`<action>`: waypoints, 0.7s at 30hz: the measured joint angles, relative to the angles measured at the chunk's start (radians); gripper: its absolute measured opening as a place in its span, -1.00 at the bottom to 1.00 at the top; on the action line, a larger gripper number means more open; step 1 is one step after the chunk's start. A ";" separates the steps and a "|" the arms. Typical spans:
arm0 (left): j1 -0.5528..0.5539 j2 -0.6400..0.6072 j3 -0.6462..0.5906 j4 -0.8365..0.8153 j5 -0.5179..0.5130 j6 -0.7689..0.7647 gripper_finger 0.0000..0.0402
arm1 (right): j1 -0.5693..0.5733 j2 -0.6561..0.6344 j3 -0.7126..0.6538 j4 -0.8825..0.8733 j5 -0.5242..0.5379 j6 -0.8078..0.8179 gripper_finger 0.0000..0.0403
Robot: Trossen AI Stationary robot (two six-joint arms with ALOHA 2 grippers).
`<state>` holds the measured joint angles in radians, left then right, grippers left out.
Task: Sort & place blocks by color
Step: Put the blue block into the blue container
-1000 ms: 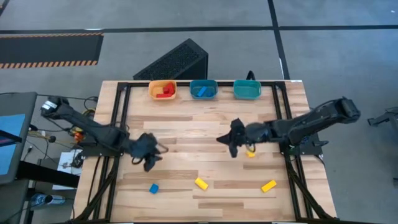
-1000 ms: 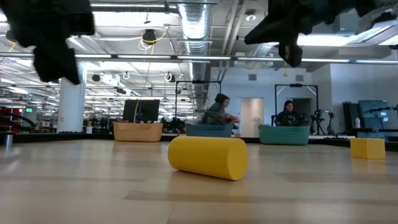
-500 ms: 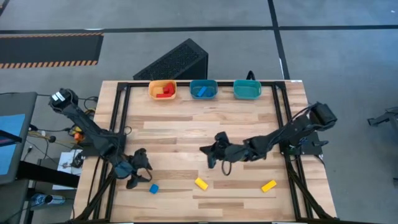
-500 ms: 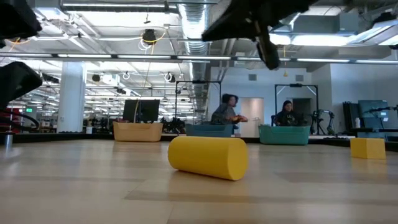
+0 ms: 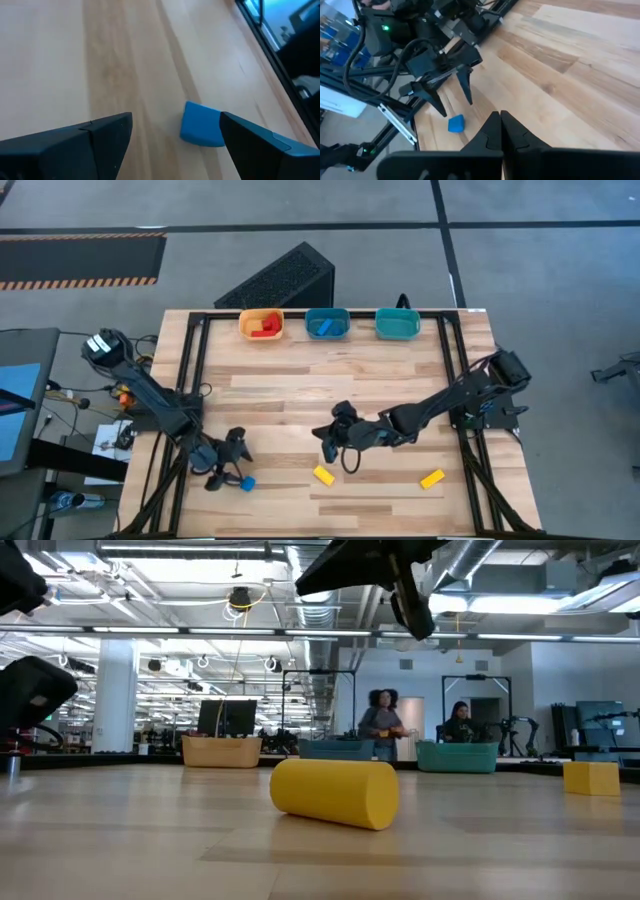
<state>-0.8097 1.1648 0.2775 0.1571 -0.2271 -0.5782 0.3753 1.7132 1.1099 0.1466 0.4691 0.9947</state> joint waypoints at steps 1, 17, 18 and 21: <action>0.000 0.023 0.000 0.025 0.012 0.010 0.42 | 0.000 -0.006 0.000 -0.011 -0.004 0.001 -0.98; 0.001 0.307 0.003 0.309 0.081 0.096 0.26 | -0.013 -0.007 0.000 -0.084 -0.134 0.027 -0.97; 0.003 0.307 0.003 0.305 0.081 0.097 0.21 | -0.014 -0.007 0.000 -0.089 -0.134 0.027 -0.97; 0.007 0.306 0.003 0.286 0.073 0.092 -0.01 | -0.020 -0.007 0.000 -0.118 -0.147 0.020 -0.97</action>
<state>-0.8029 1.4712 0.2810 0.4433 -0.1538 -0.4859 0.3551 1.7058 1.1099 0.0282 0.3220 1.0150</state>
